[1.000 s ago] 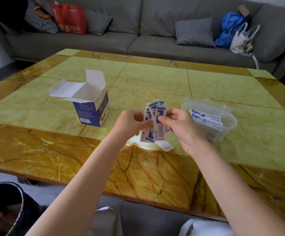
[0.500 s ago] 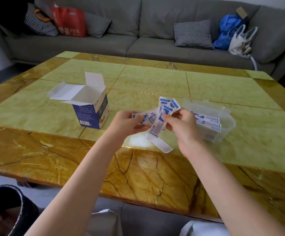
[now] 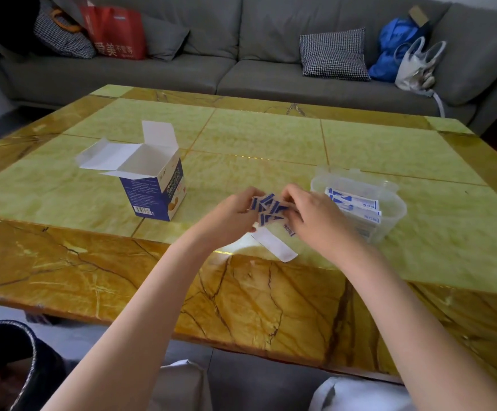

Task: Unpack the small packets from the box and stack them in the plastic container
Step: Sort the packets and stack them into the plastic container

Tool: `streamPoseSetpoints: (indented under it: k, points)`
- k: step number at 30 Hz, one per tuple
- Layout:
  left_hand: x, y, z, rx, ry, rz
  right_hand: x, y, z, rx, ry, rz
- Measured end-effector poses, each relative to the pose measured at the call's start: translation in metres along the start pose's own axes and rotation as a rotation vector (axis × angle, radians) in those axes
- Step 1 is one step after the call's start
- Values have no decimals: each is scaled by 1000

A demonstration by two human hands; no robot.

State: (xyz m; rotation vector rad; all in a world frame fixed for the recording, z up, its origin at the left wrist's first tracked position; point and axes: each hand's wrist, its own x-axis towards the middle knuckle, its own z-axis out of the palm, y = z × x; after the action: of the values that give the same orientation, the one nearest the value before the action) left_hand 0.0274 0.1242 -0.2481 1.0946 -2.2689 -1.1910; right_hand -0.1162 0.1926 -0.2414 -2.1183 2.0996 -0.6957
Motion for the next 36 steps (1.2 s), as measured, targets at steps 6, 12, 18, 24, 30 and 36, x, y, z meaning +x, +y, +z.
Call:
streamPoseSetpoints:
  k: [6, 12, 18, 24, 30, 36]
  points:
    - [10, -22, 19, 686, -63, 70, -19, 17, 1, -274, -51, 0]
    - [17, -19, 25, 606, -50, 11, -31, 24, 15, -262, -176, 17]
    - [8, -14, 11, 372, 77, 96, -24, 23, -4, 155, 35, 201]
    - [-3, -19, 1, 420, 320, 185, -15, 13, -8, 771, 157, 463]
    - [-8, -13, -1, 169, 364, 165, -10, 1, -7, 1407, 0, 671]
    - [-7, -4, 3, -36, 226, 170, -3, -13, 0, 1586, -25, 655]
